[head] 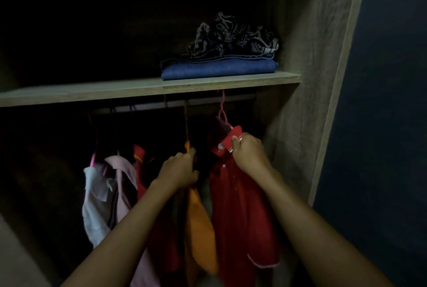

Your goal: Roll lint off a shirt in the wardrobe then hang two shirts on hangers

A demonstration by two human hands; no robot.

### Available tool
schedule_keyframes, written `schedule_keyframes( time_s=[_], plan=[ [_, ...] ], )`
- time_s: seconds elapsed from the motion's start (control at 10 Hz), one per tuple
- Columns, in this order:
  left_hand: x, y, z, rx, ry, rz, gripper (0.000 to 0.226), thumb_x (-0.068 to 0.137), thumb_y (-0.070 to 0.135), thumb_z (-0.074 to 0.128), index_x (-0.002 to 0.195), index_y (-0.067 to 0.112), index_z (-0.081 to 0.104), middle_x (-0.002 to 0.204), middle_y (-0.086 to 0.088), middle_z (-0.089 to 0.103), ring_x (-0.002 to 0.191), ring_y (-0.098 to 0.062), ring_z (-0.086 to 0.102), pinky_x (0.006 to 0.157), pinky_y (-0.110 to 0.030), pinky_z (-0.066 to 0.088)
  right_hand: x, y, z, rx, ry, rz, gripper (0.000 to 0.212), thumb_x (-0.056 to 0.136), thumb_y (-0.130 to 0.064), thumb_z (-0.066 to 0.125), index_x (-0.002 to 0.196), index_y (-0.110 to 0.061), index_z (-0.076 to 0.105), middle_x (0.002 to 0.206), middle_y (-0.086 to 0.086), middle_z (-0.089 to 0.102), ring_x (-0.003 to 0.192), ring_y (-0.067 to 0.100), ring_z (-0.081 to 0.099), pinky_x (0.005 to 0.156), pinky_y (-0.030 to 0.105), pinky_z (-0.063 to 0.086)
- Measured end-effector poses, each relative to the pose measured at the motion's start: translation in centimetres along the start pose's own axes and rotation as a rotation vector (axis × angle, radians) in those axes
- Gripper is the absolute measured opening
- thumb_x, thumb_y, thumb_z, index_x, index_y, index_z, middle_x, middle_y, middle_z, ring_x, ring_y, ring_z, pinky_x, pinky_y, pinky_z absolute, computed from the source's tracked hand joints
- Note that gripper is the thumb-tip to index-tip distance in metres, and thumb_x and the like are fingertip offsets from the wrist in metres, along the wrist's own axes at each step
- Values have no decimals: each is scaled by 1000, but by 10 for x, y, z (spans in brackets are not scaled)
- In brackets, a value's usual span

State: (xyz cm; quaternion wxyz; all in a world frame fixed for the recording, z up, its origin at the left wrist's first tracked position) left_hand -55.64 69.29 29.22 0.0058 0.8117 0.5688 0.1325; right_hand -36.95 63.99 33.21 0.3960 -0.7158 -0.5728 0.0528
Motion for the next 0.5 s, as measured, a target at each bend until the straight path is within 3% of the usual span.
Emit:
schedule_keyframes(
  time_s=[0.2,0.4,0.5],
  plan=[
    [-26,8,-13,-121,165,88,38,85,30,54,120,21,45,110,-9,64,100,-35,64,80,-43,55,13,5,29,71,-18,122,38,102,-31,40,112,0,60,115,22,66,107,40,62,84,36,47],
    [-54,-7,-25,-218,330,140,39,95,46,46,127,23,43,118,-4,61,104,-26,61,79,-41,53,7,19,48,87,-10,124,39,100,-34,44,108,0,60,109,23,67,105,40,63,84,36,47],
    [-74,-24,-45,-234,580,64,51,94,53,49,131,18,50,117,-5,63,108,-24,57,86,-43,49,2,12,39,145,133,28,36,96,-37,52,107,-5,63,104,17,67,98,30,64,80,26,44]
  ],
)
Point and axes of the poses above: each hand's wrist, its own x-axis towards the middle knuckle, its own z-axis out of the palm, y = z × x, the point moved 3 cm from there along x, towards the middle knuckle
